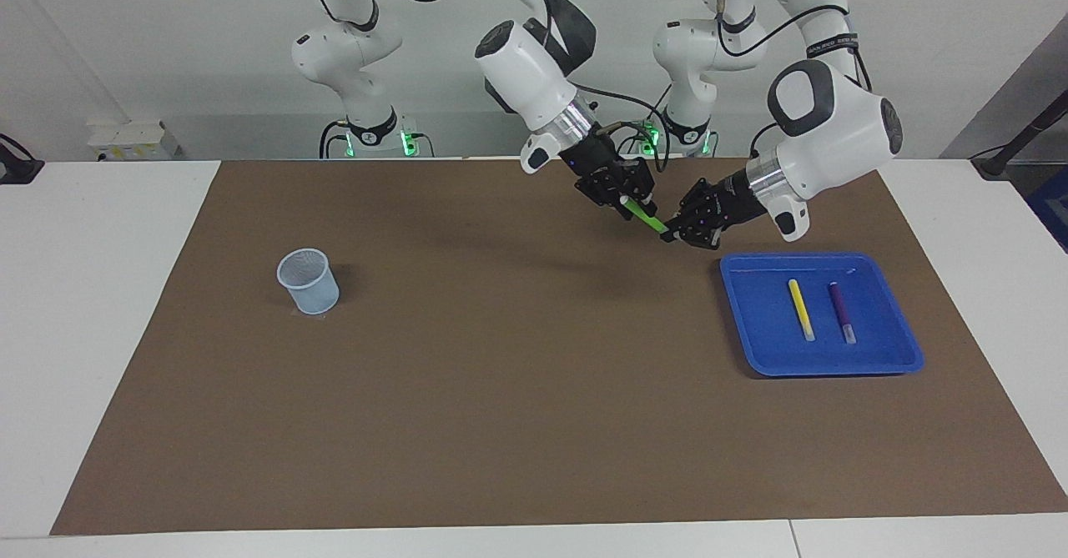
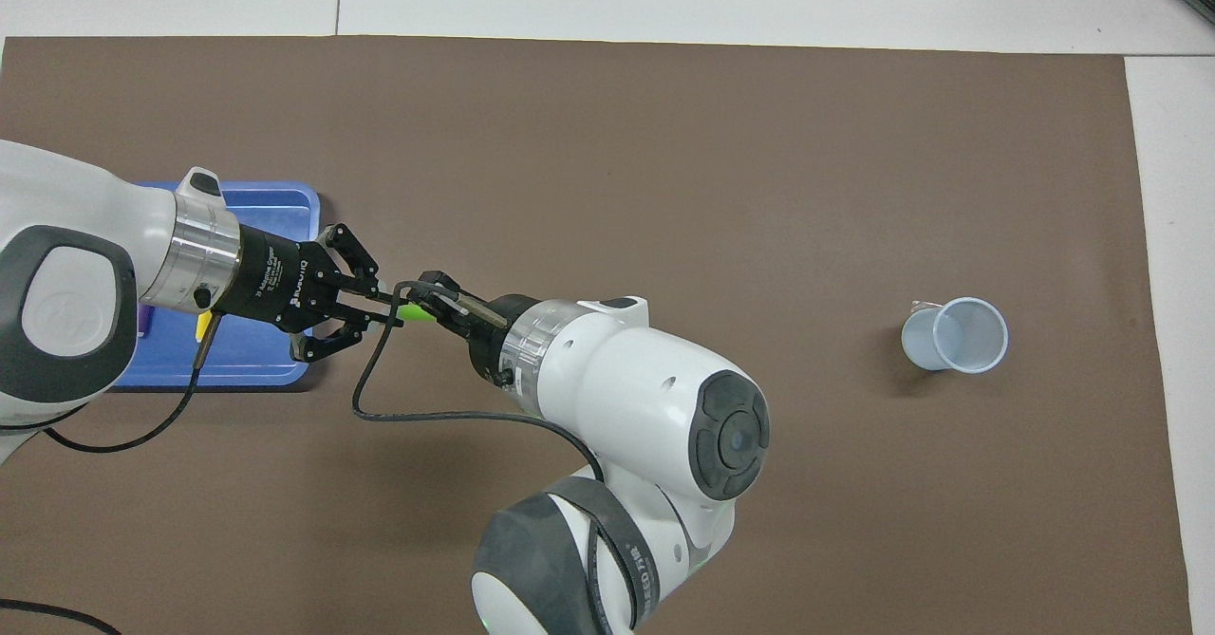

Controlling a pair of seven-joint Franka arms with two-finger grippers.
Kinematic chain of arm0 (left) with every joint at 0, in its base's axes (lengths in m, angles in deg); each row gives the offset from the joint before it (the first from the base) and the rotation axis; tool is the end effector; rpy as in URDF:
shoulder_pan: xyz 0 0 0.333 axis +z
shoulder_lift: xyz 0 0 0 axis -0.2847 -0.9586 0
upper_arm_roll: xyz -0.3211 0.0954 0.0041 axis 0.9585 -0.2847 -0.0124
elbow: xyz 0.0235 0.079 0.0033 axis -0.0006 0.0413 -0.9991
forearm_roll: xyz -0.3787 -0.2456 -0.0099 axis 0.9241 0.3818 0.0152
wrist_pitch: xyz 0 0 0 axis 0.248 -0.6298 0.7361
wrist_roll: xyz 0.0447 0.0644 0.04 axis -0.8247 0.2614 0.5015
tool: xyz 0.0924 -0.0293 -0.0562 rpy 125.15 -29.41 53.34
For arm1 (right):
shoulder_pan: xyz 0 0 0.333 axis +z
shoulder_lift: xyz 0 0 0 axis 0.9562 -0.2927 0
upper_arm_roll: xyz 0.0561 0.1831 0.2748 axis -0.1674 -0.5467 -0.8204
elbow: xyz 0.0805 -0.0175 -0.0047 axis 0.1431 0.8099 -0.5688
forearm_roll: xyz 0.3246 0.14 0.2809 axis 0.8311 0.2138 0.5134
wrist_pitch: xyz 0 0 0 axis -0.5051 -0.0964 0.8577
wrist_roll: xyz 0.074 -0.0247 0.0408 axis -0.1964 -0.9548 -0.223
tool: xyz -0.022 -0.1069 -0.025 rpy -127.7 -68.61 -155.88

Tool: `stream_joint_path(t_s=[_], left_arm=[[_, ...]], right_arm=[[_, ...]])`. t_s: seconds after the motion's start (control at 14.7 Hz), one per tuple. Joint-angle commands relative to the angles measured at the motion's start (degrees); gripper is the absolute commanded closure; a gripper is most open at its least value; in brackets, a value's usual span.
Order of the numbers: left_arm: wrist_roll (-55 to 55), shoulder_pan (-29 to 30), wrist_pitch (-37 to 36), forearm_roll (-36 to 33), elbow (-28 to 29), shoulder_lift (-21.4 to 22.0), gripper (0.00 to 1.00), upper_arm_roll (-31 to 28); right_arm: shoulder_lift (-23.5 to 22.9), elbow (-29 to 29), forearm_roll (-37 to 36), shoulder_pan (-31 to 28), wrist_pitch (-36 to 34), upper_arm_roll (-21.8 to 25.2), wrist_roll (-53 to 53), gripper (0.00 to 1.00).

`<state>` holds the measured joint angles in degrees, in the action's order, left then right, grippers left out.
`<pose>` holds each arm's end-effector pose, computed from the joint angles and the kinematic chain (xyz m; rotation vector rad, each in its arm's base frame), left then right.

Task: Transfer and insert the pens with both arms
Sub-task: 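Grasp the green pen tip with the right gripper beside the left gripper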

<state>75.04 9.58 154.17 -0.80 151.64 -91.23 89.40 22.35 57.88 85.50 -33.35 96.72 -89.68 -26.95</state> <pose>0.5932 -0.1448 0.4484 2.0674 1.6591 -0.7469 0.5280 0.4907 0.4732 -2.2370 0.7160 -0.1459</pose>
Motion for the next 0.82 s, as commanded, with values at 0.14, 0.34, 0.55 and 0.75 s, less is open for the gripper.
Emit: stream_joint_path(t_s=[0.14, 0.34, 0.55, 0.75], left_arm=[[0.6, -0.7, 0.8, 0.9, 2.3, 2.1, 1.00, -0.6], [0.6, -0.7, 0.8, 0.9, 2.3, 2.1, 1.00, -0.5], [0.6, -0.7, 0.7, 0.9, 2.3, 2.1, 1.00, -0.6], [0.4, -0.7, 0.5, 0.9, 2.3, 2.1, 1.00, -0.6]], right_arm=[[-0.4, -0.2, 1.3, -0.1, 0.4, -0.1, -1.6, 0.68], [-0.4, -0.1, 1.4, -0.3, 0.4, -0.1, -1.5, 0.93], [-0.4, 0.0, 1.4, -0.5, 0.2, -0.1, -1.7, 1.00], [-0.4, 0.0, 1.4, -0.7, 0.1, 0.0, -2.8, 1.00]])
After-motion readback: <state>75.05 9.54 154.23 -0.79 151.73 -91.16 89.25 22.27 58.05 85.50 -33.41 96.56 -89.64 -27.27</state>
